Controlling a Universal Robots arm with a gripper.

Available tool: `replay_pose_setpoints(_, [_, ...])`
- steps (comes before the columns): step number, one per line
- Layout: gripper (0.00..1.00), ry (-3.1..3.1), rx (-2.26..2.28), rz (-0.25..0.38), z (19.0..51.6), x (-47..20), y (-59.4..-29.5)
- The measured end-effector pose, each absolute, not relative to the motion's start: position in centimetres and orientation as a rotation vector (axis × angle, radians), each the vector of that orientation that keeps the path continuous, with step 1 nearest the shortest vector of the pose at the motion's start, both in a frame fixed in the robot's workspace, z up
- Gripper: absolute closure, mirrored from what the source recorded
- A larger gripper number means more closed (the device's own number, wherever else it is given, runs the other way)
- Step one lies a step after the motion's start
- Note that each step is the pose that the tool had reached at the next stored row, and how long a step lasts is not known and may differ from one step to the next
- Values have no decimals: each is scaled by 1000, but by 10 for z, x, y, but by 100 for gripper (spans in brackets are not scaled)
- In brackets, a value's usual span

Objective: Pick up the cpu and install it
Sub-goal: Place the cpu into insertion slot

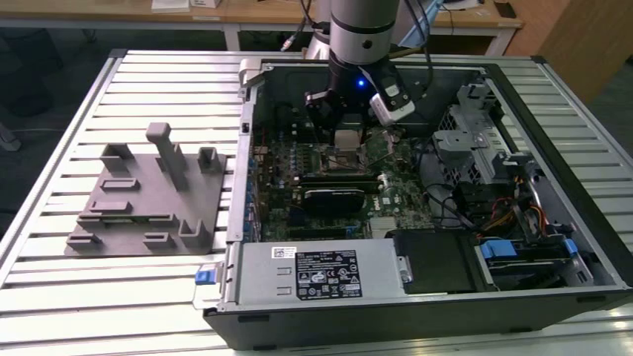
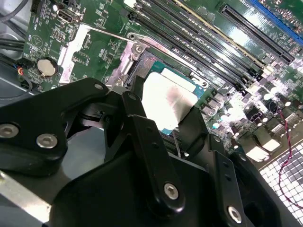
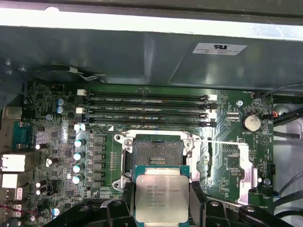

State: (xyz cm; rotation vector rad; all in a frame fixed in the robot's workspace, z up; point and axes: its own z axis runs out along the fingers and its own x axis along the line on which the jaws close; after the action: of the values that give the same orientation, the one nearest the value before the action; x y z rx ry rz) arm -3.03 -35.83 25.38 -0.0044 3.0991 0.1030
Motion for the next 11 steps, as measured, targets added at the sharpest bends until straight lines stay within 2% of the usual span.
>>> replay_pose_setpoints(11, [46,3086,227,98,254,-30,-358])
